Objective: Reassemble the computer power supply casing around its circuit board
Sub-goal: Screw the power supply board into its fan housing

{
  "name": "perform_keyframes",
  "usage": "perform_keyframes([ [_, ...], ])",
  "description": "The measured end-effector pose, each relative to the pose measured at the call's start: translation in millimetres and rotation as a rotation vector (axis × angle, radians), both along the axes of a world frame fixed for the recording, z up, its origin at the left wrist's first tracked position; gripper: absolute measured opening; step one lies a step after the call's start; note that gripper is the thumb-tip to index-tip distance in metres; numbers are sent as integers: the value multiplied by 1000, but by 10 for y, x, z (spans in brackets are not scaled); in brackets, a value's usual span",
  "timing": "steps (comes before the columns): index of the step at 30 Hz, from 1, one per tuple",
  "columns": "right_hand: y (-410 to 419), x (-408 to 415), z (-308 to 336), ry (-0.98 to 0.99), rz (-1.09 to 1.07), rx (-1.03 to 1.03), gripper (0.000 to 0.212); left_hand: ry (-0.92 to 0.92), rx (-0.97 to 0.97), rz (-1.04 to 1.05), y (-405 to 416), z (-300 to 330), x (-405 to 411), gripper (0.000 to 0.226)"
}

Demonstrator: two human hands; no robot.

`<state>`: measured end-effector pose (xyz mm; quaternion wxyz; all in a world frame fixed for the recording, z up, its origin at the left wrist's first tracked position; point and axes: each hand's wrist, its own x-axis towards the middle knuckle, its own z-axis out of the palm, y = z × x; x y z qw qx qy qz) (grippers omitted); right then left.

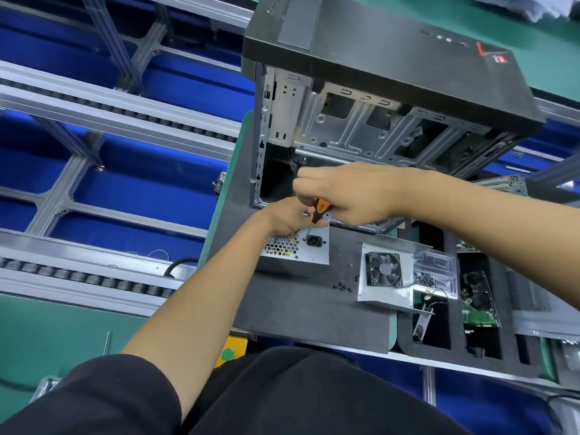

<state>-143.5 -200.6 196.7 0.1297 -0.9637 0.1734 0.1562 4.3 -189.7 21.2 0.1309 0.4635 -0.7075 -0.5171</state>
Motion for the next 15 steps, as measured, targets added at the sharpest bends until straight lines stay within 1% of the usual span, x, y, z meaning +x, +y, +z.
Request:
perform_keyframes([
  [1, -6, 11, 18, 15, 7, 22, 37, 9, 1, 14, 6, -13, -7, 41],
  [3, -11, 38, 21, 41, 68, -93, 34, -53, -19, 21, 9, -35, -16, 45],
  [5, -18, 53, 3, 64, 83, -219, 21, -110, 16, 10, -5, -59, -20, 57],
  [7, -28, 46, -15, 93, 24, -234, 10, -122, 67, 1, -32, -61, -20, 65],
  [8, -30, 38, -19, 90, -7, -216, 11, -133, 66, -5, -39, -43, -25, 67],
  [9, -30, 29, -19, 69, -27, -181, 18, -140, 59, -6, -44, -29, -27, 67],
  [11, -31, 23, -11, 10, -34, -47, 36, -133, 31, -20, -39, -12, -24, 64],
  [12, -24, 26, 5, -11, -25, 29, 41, -108, 14, -30, -20, 4, -15, 58],
  [14, -8, 39, 17, -19, 33, 110, 43, -15, -11, -12, 31, 29, -4, 40],
  [15, -13, 50, 9, -20, 66, 86, 41, 13, -20, -5, 39, 38, -1, 39],
])
